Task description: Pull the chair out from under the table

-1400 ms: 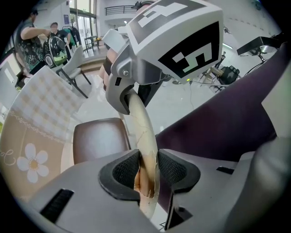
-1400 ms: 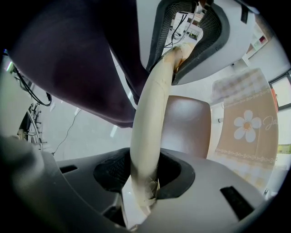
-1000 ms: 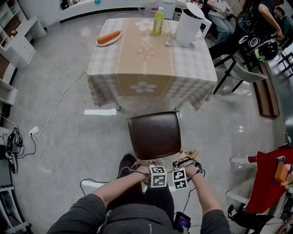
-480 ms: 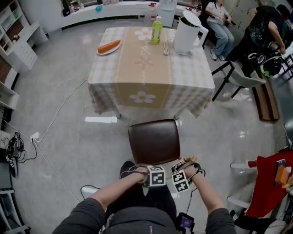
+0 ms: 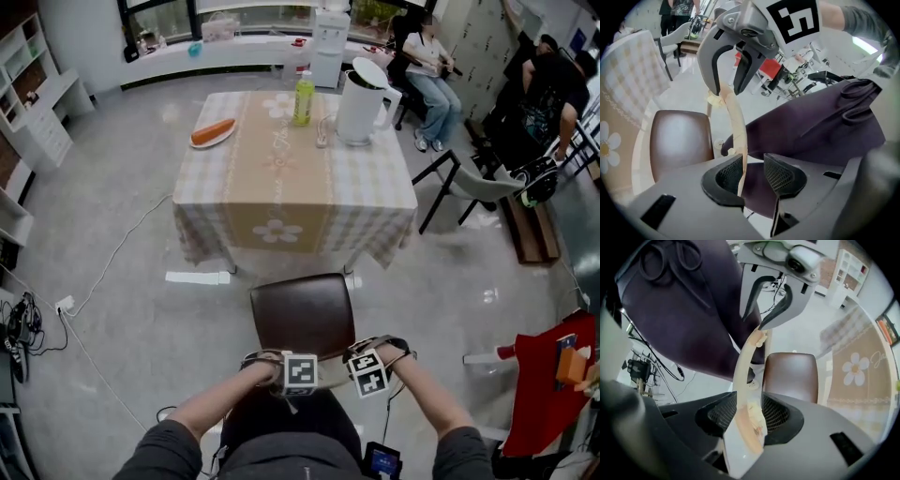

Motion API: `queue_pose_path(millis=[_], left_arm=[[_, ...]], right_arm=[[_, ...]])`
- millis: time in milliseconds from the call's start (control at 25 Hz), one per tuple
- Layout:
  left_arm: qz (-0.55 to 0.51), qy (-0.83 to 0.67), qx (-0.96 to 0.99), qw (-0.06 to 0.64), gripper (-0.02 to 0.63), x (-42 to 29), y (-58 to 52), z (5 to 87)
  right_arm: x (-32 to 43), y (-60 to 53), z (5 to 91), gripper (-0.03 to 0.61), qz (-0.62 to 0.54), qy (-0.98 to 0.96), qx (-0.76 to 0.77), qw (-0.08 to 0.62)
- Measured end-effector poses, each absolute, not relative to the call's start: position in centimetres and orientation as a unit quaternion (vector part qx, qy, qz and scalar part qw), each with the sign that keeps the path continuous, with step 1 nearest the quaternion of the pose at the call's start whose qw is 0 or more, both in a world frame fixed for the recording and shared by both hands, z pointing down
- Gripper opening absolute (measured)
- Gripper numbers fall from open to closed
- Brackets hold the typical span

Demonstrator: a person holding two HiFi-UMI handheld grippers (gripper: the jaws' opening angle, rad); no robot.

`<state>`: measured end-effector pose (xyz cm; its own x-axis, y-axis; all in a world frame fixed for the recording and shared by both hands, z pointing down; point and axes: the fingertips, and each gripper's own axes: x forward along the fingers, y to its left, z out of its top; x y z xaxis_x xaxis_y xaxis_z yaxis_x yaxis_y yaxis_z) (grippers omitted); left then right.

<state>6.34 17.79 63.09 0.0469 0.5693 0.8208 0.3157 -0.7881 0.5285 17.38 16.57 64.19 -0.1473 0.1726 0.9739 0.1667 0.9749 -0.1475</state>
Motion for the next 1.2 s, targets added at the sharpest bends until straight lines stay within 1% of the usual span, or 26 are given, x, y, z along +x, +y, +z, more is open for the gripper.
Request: queue_pose_path(millis=[80,160,240,360,440,520,600,640,800,840,920,1080,1160,1200], left_arm=[[0.600,0.322,0.722,0.121,0.144,6.4,17.9,61.5],[0.578,0.312,0.745,0.119,0.136,7.0,17.1,60.1],[0.532,0.299,0.781,0.135,0.111,8.4,16.7,58.1],[0.487,0.259,0.817,0.165,0.081,9.7,15.3,55.0],[0.465,0.222,0.841,0.162,0.059,10.7,13.4,53.2],[0.437,0.185,0.868,0.146,0.037,11.9,11.5,51.6],[0.410,0.138,0.891,0.139,0.020,12.8,9.2,49.8],[0.392,0.113,0.902,0.140,0.014,13.4,7.8,48.7],[0.265,0.002,0.949,0.169,0.009,15.7,2.0,42.8],[0.229,-0.027,0.958,0.173,0.009,16.1,0.7,41.3],[0.165,-0.084,0.968,0.167,0.009,16.9,-1.7,38.2],[0.049,-0.193,0.969,0.147,0.009,17.6,-5.0,32.8],[-0.003,-0.265,0.954,0.139,0.009,17.4,-6.4,31.3],[-0.022,-0.302,0.944,0.129,0.009,17.2,-6.8,30.9]], right_arm=[[17.4,15.9,62.8,0.152,0.018,-0.769,-0.098,0.631],[17.5,15.2,61.3,0.152,0.037,-0.780,-0.080,0.619],[17.3,14.5,59.7,0.152,0.068,-0.801,-0.057,0.592],[16.2,13.3,56.6,0.152,0.121,-0.851,-0.017,0.511],[15.8,11.7,54.1,0.149,0.127,-0.881,0.016,0.456],[15.6,9.9,51.4,0.121,0.122,-0.906,0.056,0.401],[16.0,7.6,48.2,0.097,0.139,-0.930,0.106,0.324],[16.4,6.2,46.2,0.090,0.154,-0.940,0.132,0.274],[19.3,0.2,37.9,0.064,0.192,-0.949,0.246,0.039],[20.4,-1.1,36.2,0.054,0.190,-0.941,0.280,-0.010],[22.3,-3.1,33.3,0.037,0.177,-0.917,0.350,-0.077],[24.0,-5.6,29.1,0.020,0.144,-0.864,0.463,-0.137],[24.7,-6.2,28.7,0.015,0.124,-0.830,0.524,-0.141],[25.2,-6.2,29.1,0.015,0.113,-0.810,0.560,-0.133]])
